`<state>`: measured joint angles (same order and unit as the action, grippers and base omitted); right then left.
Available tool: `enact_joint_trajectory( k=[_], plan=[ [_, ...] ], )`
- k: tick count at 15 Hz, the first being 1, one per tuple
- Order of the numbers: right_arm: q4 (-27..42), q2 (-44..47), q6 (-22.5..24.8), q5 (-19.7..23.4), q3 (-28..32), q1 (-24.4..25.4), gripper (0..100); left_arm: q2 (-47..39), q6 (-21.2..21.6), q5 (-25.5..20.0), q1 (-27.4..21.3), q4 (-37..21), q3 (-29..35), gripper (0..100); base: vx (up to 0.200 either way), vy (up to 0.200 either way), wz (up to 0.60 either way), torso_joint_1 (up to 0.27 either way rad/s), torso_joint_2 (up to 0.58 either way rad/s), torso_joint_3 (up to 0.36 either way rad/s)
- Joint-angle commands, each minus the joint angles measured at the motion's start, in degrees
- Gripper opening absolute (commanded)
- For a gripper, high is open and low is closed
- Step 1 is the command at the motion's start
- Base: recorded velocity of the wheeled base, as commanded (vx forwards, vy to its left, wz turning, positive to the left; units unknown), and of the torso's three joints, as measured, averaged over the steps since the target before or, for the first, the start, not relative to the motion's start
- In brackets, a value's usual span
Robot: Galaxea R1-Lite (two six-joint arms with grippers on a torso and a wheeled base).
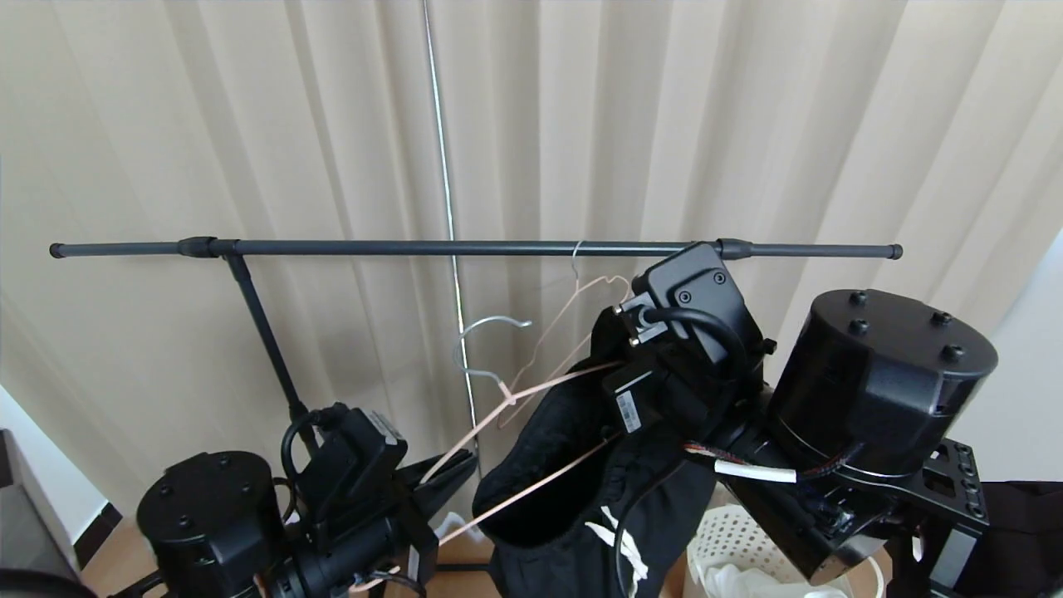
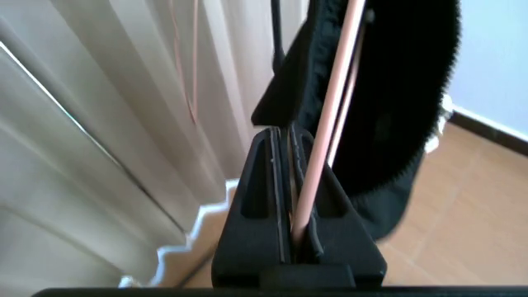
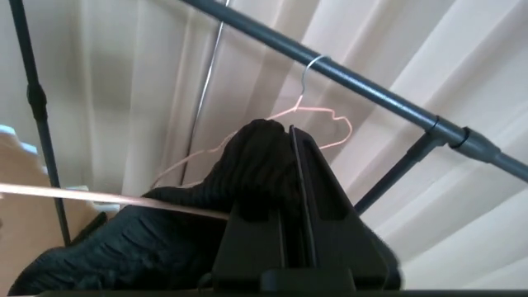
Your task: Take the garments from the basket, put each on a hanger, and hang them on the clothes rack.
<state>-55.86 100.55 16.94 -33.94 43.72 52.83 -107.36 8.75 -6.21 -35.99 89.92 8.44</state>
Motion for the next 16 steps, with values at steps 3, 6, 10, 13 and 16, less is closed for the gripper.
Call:
enact_joint_trajectory(
  k=[3, 6, 10, 13, 16],
  plan=[
    [0.1, 0.7, 0.0, 0.2, 1.2, -0.9, 0, -4.8, -0.1, -0.3, 1.2, 0.1, 7.7, 0, 0.000, 0.000, 0.00, 0.000, 0.00, 0.000],
    [-0.6, 1.6, -0.9, 0.2, 1.2, 1.2, 0, -7.2, 0.0, -0.2, 0.3, 0.1, 8.9, 0, 0.000, 0.000, 0.00, 0.000, 0.00, 0.000],
    [-0.7, 3.3, -3.7, -1.0, 3.0, 6.6, 0, -7.7, 0.0, 0.1, -1.6, 0.1, 8.6, 0, 0.000, 0.000, 0.00, 0.000, 0.00, 0.000],
    [-0.7, 3.7, -4.4, -1.7, 3.9, 7.3, 0, -7.6, 0.1, 0.1, -1.9, 0.1, 8.4, 0, 0.000, 0.000, 0.00, 0.000, 0.00, 0.000],
    [-1.8, 2.0, -5.3, -3.2, 3.2, 4.4, 100, -7.2, 0.0, 0.2, -1.8, 0.1, 7.5, 0, 0.000, 0.000, 0.00, 0.000, 0.00, 0.000]
  ],
)
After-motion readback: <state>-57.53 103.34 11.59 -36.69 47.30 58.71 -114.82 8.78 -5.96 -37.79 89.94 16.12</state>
